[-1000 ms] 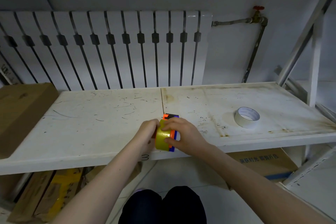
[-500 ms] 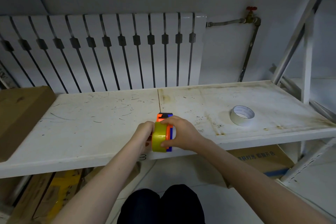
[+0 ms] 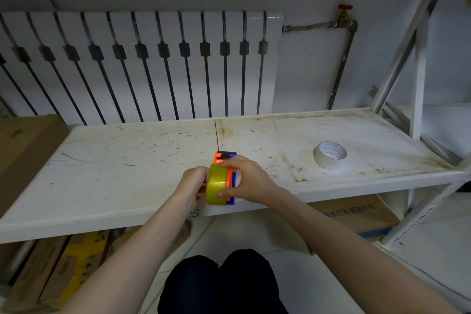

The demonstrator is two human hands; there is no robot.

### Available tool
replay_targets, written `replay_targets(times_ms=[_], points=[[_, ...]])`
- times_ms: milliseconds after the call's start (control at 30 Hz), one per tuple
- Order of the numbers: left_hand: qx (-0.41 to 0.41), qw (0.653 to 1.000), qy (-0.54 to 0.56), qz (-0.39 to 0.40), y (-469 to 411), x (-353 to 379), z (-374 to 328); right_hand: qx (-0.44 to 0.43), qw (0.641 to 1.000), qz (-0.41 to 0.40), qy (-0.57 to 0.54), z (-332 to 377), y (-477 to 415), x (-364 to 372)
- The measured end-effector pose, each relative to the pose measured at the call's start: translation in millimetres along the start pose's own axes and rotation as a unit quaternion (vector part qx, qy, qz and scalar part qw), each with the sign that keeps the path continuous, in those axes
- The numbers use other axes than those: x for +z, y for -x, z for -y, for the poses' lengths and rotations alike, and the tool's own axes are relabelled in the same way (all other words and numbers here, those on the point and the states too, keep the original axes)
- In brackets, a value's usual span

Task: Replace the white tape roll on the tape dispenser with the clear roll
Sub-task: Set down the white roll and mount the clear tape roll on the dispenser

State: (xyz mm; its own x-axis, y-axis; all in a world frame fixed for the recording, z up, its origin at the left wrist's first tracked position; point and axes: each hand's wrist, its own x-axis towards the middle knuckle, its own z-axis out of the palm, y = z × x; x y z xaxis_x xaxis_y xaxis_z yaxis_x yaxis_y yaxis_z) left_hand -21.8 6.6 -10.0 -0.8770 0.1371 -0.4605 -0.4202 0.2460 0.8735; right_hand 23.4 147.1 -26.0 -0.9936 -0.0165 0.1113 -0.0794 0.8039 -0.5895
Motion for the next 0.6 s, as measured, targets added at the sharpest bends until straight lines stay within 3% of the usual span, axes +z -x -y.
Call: replay_targets(times_ms=[67,233,400,600], points=[[0.013,1.000,-0.014,0.023,1.3,-4.0,5.1,0.010,1.000,-0.008,-0.014,-0.1,-0.2,-0.5],[0.134,0.973,-0.073,0.176,0.1,-17.7,28.7,0.029,0.999,-0.007,-0.039,5.1,-5.6,-11.9],[0.222,0.955,-0.105,0.168,-2.2,-15.7,28.9,-0.016,0.996,-0.069,0.048,22.2,-5.3,-15.4],[0.270,0.925,-0.229,0.138,-3.1,-11.3,24.6,0.012,0.993,-0.112,0.019,27.5,1.5,-15.3]])
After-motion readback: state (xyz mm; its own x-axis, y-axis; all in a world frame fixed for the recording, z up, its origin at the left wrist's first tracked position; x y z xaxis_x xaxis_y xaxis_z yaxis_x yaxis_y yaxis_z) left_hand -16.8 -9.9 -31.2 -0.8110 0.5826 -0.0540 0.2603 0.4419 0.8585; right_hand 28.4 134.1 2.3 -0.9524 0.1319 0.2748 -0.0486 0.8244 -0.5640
